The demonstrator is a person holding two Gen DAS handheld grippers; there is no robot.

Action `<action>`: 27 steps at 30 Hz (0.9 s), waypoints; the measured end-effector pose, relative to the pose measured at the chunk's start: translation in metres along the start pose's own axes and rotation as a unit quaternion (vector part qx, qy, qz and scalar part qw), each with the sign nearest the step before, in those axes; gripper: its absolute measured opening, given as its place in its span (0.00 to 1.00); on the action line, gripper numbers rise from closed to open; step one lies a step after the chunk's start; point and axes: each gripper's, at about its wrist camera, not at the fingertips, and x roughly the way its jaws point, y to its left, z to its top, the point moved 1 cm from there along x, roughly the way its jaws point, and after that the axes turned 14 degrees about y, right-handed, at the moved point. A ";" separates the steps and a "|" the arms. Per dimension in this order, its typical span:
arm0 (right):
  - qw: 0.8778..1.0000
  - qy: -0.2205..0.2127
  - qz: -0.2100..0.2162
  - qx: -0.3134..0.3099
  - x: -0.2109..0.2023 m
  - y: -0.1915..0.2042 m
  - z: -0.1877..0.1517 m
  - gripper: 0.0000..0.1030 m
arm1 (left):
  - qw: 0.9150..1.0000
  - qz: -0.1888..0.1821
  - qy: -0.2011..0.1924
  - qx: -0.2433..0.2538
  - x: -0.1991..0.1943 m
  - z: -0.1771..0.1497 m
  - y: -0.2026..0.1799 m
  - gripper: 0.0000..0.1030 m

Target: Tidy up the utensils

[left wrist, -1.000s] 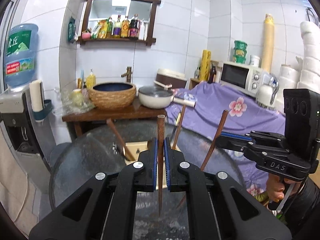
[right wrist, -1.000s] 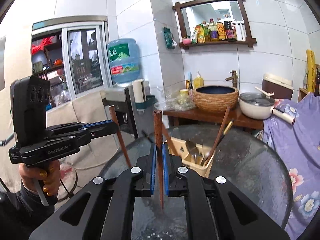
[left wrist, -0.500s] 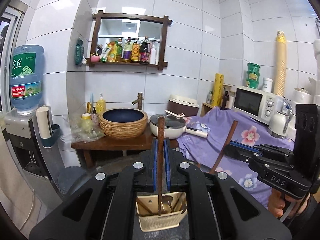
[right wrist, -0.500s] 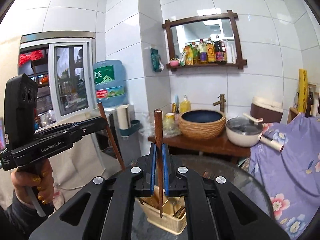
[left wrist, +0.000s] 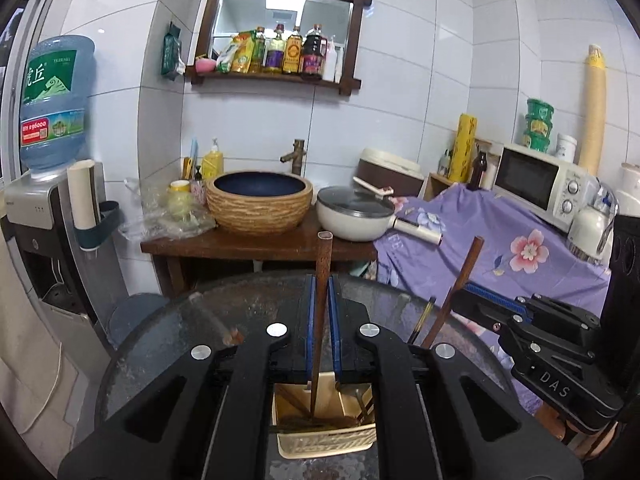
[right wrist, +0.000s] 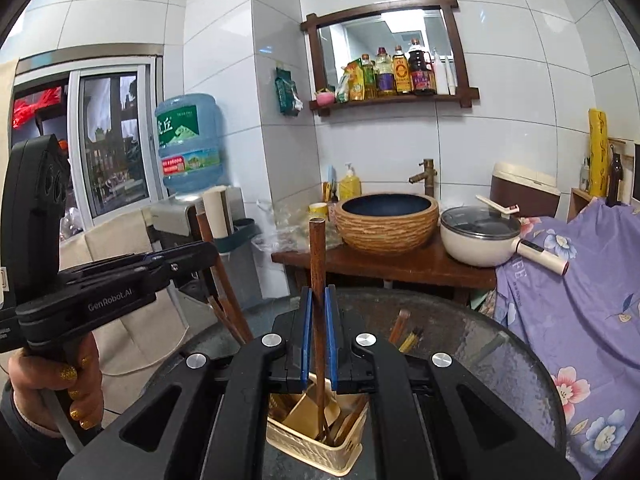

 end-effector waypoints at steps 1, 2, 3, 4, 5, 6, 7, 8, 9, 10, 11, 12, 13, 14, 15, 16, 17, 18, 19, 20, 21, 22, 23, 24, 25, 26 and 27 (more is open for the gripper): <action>1.000 0.002 -0.001 0.000 0.002 0.001 -0.002 0.06 | 1.000 0.003 0.007 0.003 0.007 -0.006 -0.001 0.07; 1.000 0.007 0.001 0.000 0.006 0.001 -0.005 0.06 | 1.000 0.004 0.013 0.005 0.012 -0.010 -0.002 0.07; 1.000 0.012 0.002 -0.001 0.009 0.002 -0.008 0.06 | 1.000 0.005 0.018 0.007 0.016 -0.013 -0.003 0.07; 1.000 0.015 -0.001 -0.003 0.012 0.003 -0.010 0.06 | 1.000 0.010 0.023 0.008 0.021 -0.018 -0.003 0.07; 1.000 0.017 -0.006 -0.006 0.015 0.005 -0.014 0.06 | 0.999 0.017 0.025 0.010 0.026 -0.022 -0.004 0.07; 1.000 0.021 -0.008 -0.008 0.018 0.006 -0.017 0.06 | 0.999 0.020 0.027 0.011 0.029 -0.024 -0.004 0.07; 1.000 0.025 -0.008 -0.008 0.020 0.006 -0.019 0.06 | 0.999 0.023 0.031 0.014 0.033 -0.028 -0.004 0.07; 1.000 0.029 -0.008 -0.007 0.024 0.005 -0.022 0.06 | 0.999 0.025 0.036 0.014 0.037 -0.032 -0.004 0.07; 0.999 0.033 -0.008 -0.007 0.027 0.006 -0.025 0.06 | 0.999 0.026 0.039 0.014 0.039 -0.034 -0.004 0.07; 0.999 0.036 -0.010 -0.008 0.029 0.006 -0.028 0.06 | 0.999 0.026 0.043 0.013 0.042 -0.038 -0.004 0.07; 0.999 0.039 -0.013 -0.009 0.031 0.006 -0.032 0.06 | 0.998 0.028 0.046 0.013 0.045 -0.040 -0.003 0.07; 0.999 0.040 -0.013 -0.008 0.033 0.005 -0.034 0.04 | 0.998 0.031 0.050 0.014 0.047 -0.043 -0.002 0.07; 0.999 0.043 -0.012 -0.008 0.034 0.005 -0.036 0.04 | 0.998 0.033 0.053 0.016 0.049 -0.045 -0.002 0.07; 0.999 0.046 -0.013 -0.006 0.036 0.004 -0.037 0.04 | 0.998 0.035 0.056 0.018 0.051 -0.047 -0.002 0.07; 0.999 0.047 -0.012 -0.006 0.037 0.004 -0.039 0.04 | 0.997 0.037 0.057 0.021 0.052 -0.049 -0.002 0.07; 0.999 0.048 -0.012 -0.008 0.038 0.003 -0.040 0.04 | 0.997 0.038 0.057 0.022 0.053 -0.049 -0.002 0.07; 0.999 0.047 -0.013 -0.010 0.038 0.004 -0.041 0.04 | 0.997 0.040 0.056 0.024 0.052 -0.050 -0.001 0.07; 0.999 0.042 -0.014 -0.009 0.037 0.004 -0.041 0.04 | 0.997 0.041 0.053 0.023 0.051 -0.051 -0.001 0.07; 0.999 0.038 -0.013 -0.009 0.036 0.003 -0.041 0.05 | 0.998 0.040 0.051 0.023 0.049 -0.051 0.000 0.07; 0.999 0.036 -0.012 -0.010 0.034 0.003 -0.041 0.10 | 0.998 0.039 0.049 0.023 0.047 -0.051 0.000 0.07; 0.999 0.033 -0.014 -0.010 0.032 0.003 -0.041 0.22 | 0.998 0.037 0.047 0.023 0.044 -0.051 0.000 0.07; 0.999 0.028 -0.014 -0.010 0.030 0.003 -0.041 0.29 | 0.998 0.035 0.044 0.023 0.040 -0.051 0.001 0.07; 1.000 0.020 -0.013 -0.011 0.025 0.003 -0.041 0.40 | 0.998 0.034 0.040 0.024 0.035 -0.051 0.002 0.07; 1.000 0.012 -0.013 -0.011 0.021 0.003 -0.042 0.42 | 0.999 0.033 0.033 0.025 0.029 -0.052 0.003 0.07; 1.000 0.004 -0.014 -0.013 0.015 0.004 -0.043 0.42 | 0.999 0.031 0.027 0.026 0.022 -0.053 0.003 0.08; 1.000 0.000 -0.013 -0.012 0.011 0.004 -0.044 0.42 | 0.999 0.030 0.022 0.027 0.016 -0.055 0.004 0.10; 1.000 -0.004 -0.013 -0.009 0.006 0.004 -0.046 0.45 | 0.999 0.028 0.016 0.027 0.010 -0.058 0.004 0.21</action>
